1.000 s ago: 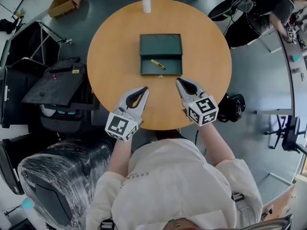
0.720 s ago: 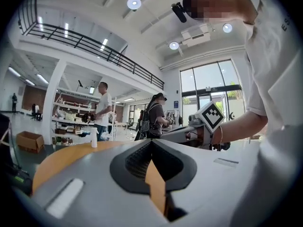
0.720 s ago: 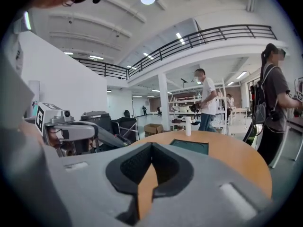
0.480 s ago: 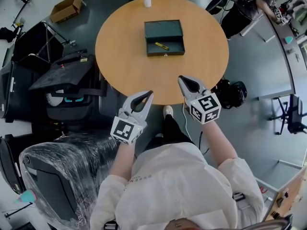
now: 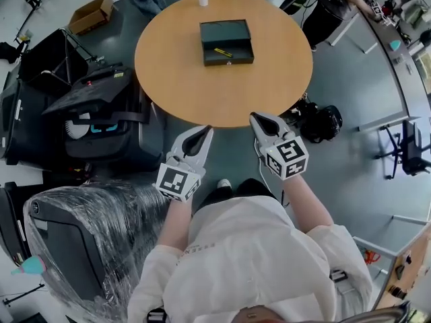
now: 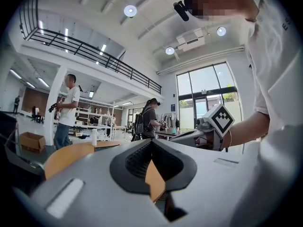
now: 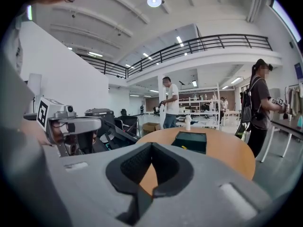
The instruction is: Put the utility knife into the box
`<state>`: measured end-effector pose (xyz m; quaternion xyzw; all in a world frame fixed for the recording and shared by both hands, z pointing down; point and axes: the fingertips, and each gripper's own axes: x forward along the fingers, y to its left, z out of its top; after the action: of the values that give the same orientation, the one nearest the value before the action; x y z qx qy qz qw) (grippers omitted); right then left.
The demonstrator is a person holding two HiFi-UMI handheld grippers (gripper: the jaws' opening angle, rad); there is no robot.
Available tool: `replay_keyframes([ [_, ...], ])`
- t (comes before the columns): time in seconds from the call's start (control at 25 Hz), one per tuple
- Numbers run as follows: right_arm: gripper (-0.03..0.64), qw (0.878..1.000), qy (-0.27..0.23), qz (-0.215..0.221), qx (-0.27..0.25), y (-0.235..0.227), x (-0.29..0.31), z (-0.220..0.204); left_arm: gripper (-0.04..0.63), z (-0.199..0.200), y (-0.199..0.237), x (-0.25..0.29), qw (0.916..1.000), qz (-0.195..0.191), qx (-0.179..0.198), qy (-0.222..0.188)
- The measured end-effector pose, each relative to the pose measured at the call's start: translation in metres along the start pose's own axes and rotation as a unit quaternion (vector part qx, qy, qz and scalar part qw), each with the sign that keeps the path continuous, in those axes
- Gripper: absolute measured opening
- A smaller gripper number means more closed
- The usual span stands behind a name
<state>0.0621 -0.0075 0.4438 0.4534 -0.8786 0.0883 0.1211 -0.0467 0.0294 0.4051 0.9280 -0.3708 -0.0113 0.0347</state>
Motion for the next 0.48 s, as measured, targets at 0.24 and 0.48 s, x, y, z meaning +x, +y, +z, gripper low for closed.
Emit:
replay_keyframes([
  [0.24,-0.008,1.0,0.007,0.007,0.006,0.011,-0.015,-0.015,0.017,0.001,-0.009,-0.01,0.9999,0.011,-0.002,-0.003],
  [0.48,-0.008,1.0,0.014,0.015,0.003,0.013,-0.026,-0.023,0.017,0.0,-0.026,-0.007,0.9999,0.005,-0.01,0.0],
])
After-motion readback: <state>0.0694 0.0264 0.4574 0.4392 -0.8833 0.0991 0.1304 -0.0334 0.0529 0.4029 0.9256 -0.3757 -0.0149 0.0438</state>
